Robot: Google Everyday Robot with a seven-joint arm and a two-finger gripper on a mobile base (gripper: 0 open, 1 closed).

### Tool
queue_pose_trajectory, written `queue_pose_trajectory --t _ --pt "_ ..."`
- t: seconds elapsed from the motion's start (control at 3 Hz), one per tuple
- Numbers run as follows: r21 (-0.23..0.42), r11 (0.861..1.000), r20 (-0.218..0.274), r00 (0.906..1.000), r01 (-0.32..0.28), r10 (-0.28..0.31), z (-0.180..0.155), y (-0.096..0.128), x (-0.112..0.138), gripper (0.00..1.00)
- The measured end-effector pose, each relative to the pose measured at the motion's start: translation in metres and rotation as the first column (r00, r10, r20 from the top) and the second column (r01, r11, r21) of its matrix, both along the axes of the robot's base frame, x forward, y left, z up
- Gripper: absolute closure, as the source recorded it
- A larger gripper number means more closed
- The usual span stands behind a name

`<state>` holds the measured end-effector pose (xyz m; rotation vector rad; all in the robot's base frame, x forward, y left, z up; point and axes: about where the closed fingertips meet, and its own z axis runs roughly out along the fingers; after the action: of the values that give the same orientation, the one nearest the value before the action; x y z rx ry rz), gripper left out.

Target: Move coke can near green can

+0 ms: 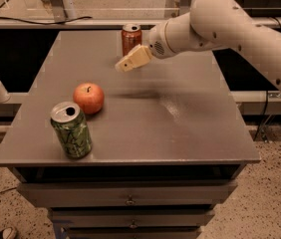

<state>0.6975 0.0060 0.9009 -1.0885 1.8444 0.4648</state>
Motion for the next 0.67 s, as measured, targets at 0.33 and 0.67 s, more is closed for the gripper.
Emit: queue_pose_trajectory --t 0.33,0.67 --pt "0.039 0.999 0.010 0.9996 0.025 -0.026 -0.009 0.002 0.022 0.00" --pt "0.102 0.994 0.023 0.9991 0.035 -0.037 -0.013 0.015 0.044 0.00"
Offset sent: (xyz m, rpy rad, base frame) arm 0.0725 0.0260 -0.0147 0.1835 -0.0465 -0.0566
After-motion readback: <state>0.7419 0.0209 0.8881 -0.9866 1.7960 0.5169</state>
